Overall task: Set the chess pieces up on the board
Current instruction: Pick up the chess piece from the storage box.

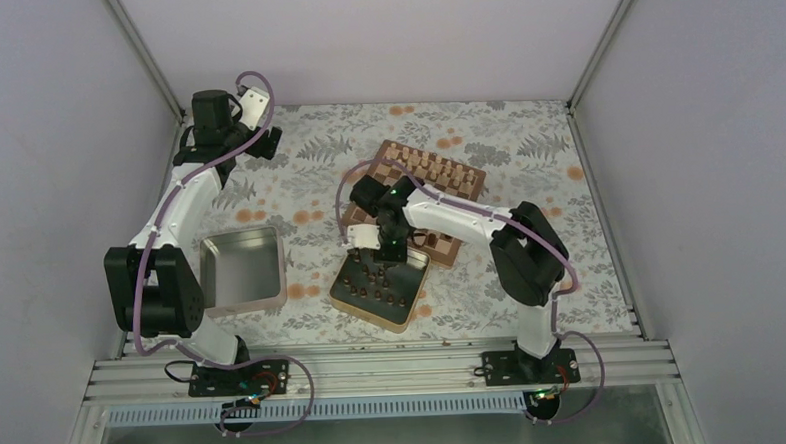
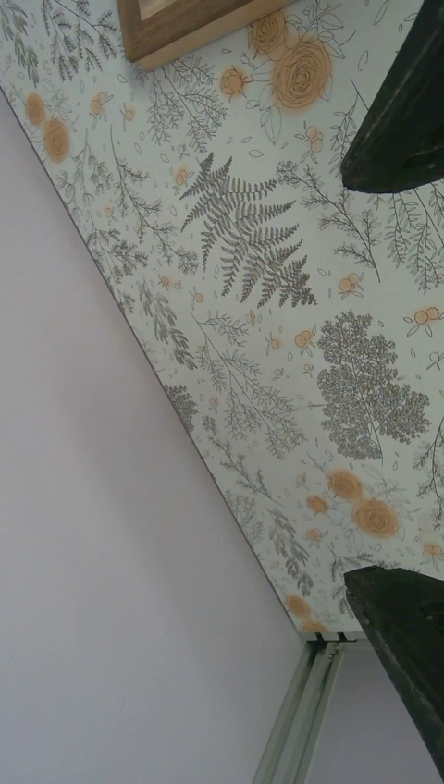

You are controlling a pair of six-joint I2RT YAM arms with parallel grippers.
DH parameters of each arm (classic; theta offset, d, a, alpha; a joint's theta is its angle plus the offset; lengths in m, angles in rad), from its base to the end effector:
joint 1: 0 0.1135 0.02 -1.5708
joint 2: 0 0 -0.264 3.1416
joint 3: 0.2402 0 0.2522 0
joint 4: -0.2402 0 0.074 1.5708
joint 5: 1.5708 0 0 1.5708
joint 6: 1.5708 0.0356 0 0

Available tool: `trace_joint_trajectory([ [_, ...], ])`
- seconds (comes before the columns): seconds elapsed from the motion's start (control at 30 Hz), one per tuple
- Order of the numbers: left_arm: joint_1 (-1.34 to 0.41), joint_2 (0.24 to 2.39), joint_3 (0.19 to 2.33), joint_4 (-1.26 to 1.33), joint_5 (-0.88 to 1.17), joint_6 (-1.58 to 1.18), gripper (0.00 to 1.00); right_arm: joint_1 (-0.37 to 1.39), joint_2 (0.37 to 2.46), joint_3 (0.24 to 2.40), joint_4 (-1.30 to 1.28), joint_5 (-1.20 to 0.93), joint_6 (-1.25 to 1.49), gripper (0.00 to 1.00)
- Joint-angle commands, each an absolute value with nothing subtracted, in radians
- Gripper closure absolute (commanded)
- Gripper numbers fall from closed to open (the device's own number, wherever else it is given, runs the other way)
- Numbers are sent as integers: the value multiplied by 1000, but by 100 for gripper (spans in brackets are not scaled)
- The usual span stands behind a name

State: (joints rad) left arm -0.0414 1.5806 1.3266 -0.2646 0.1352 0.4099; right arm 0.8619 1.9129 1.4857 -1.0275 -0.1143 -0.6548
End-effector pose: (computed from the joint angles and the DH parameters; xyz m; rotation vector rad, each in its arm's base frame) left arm 0.3692 -0.0201 0.3198 0.5460 2.0125 0.0830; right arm 0.2372 0.2828 0.2067 -2.0926 2.1943 0.1907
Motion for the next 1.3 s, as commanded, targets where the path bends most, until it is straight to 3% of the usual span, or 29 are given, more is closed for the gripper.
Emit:
trace_joint_trajectory([
  [0.0, -40, 1550, 1325, -251, 149, 404, 0, 886, 1934, 1453, -971, -127, -626, 61],
  [0.4, -40, 1549, 1322, -250, 147, 405, 0, 894, 1971, 1436, -944, -144, -622, 62],
  [0.87, -40, 1552, 1322, -248, 147, 406, 0, 894, 1980, 1429, -938, -172, -637, 77],
  [1.27, -40, 1548, 1315, -247, 149, 409, 0, 894, 1998, 1431, -936, -177, -644, 73],
])
